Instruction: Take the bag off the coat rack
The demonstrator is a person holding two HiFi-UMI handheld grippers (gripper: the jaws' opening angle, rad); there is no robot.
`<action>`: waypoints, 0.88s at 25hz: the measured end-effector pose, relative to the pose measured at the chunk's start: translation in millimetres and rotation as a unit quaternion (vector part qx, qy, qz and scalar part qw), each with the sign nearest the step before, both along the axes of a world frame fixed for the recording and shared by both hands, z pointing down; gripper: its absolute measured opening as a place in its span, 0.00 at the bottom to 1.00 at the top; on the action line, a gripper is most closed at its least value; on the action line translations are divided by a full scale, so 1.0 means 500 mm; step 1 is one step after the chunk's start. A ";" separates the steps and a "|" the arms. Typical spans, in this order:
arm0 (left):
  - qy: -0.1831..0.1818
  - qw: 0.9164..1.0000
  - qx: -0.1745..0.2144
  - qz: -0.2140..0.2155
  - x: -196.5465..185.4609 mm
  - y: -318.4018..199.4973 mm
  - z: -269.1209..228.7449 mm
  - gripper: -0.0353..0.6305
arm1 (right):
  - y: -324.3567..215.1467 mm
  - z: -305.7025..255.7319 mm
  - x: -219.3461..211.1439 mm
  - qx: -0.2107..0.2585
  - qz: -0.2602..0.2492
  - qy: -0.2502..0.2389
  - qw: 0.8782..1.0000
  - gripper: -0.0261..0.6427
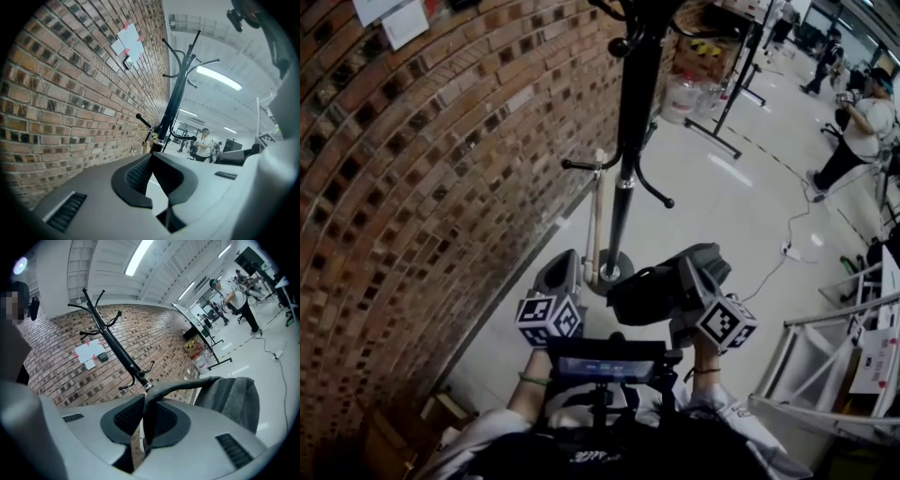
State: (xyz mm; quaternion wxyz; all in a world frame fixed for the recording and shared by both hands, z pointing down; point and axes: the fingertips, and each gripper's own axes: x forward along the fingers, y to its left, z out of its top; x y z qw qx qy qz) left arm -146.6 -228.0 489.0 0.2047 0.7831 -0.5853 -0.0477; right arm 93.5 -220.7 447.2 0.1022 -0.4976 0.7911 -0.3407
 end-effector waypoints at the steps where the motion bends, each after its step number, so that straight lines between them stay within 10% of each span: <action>1: -0.001 1.000 -0.001 0.003 0.003 0.001 0.001 0.07 | 0.010 0.014 0.006 -0.007 0.002 -0.001 1.000 0.09; 22: -0.010 1.000 0.004 0.017 0.043 0.007 -0.004 0.07 | 0.075 0.152 -0.008 -0.050 -0.047 -0.020 0.997 0.09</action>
